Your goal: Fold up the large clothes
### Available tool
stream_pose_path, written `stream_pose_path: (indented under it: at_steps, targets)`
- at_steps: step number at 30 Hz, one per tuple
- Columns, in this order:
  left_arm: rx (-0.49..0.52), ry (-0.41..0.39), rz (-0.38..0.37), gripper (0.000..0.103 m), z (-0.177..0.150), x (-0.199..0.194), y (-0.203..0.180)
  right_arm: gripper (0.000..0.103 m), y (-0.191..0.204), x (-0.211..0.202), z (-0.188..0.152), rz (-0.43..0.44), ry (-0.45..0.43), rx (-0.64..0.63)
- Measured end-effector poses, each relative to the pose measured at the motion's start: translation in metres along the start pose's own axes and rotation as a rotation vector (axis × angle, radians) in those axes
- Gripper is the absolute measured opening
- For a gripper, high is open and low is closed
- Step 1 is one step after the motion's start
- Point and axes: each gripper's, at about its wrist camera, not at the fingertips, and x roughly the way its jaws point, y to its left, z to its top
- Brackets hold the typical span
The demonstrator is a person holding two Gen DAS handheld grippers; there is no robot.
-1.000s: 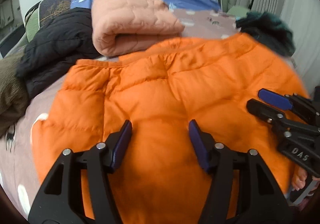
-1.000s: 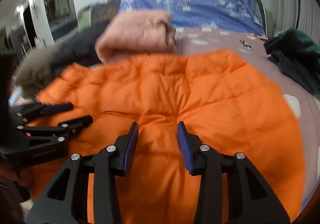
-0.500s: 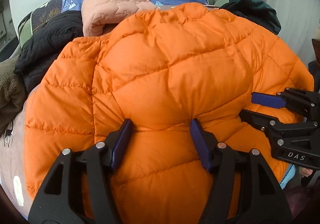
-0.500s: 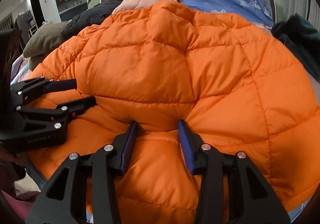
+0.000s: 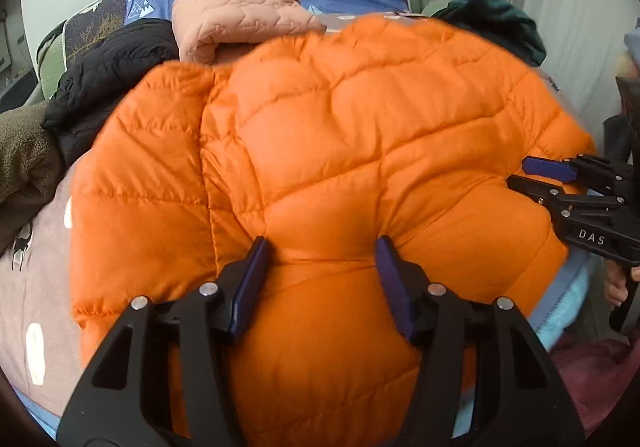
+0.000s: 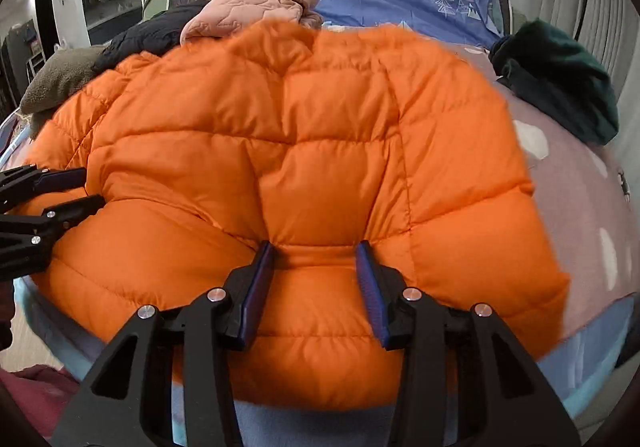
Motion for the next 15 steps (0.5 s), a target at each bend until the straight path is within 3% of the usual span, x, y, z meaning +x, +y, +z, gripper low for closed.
stream_pose_path:
  at_steps: [3, 9, 15]
  targets:
    - [0.011, 0.009, 0.023, 0.057, 0.001, 0.003, -0.004, 0.044, 0.003, -0.002, -0.001, -0.015, 0.003, -0.015]
    - [-0.012, 0.017, -0.01, 0.056, 0.007, -0.009, 0.004, 0.044, 0.003, -0.021, 0.004, 0.019, 0.004, 0.016]
    - [-0.039, -0.085, 0.021, 0.055, 0.02, -0.042, 0.017, 0.044, -0.017, -0.05, 0.014, -0.076, -0.118, 0.043]
